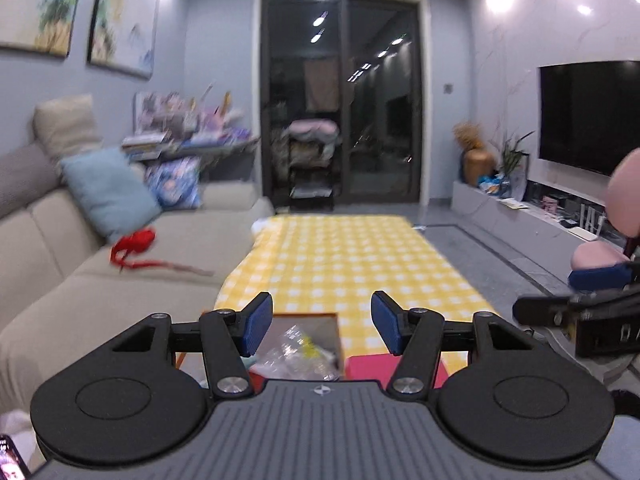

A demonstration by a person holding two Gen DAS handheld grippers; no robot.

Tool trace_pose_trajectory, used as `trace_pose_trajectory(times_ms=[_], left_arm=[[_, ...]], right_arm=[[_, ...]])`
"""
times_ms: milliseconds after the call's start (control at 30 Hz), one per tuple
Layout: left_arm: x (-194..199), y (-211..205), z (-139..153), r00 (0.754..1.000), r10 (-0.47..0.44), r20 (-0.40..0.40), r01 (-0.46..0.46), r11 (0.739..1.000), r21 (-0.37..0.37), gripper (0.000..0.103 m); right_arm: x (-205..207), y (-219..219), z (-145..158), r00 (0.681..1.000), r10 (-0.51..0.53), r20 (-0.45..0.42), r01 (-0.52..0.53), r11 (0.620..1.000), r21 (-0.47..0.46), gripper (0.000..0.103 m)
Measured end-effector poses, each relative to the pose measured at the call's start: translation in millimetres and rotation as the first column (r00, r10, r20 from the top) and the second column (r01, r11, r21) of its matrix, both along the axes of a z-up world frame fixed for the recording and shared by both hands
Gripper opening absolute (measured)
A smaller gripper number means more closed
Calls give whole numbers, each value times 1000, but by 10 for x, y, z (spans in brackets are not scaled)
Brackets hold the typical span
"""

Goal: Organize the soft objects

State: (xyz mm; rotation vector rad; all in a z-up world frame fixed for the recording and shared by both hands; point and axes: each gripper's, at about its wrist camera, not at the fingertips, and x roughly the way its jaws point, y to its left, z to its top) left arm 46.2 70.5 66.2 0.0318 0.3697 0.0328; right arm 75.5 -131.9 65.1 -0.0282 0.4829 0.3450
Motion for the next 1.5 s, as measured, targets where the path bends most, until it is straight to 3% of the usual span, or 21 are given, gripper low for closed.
trace_pose_trajectory(times_ms=[67,233,367,467,567,833,1100,1500], left_arm=[[-34,-88,-44,1000,0,-14,1,1000,14,67],[-139,-171,-180,999,16,-41,-17,999,-45,73],[-274,-282,-333,996,71,-46,-70,997,6,80],[-336,-323,-426,995,88,-47,-88,996,9,90],[-366,-350,-536,992,108,-58,-105,994,42,93],[-320,-357,-842,982,111,-154,-103,993,54,93],[-271,-403,-1002,959,105,-263,-92,994,63,94],[-288,-400,-1017,952,103,-290,-91,994,56,94]], right_arm=[[-136,-92,-74,999,-47,21,47,999,-13,87],[-357,-212,-340,993,-115,19,116,992,-56,96],[-500,-217,-517,988,-144,50,148,985,-93,97],[-540,-225,-645,986,-165,29,167,983,-74,97],[-556,-240,-766,985,-171,-6,171,984,-58,98],[-453,-243,-975,984,-159,-75,156,987,-43,100],[-337,-153,-1122,977,-136,-163,123,988,-89,100],[-258,-232,-1211,957,-177,-232,158,983,-95,100]])
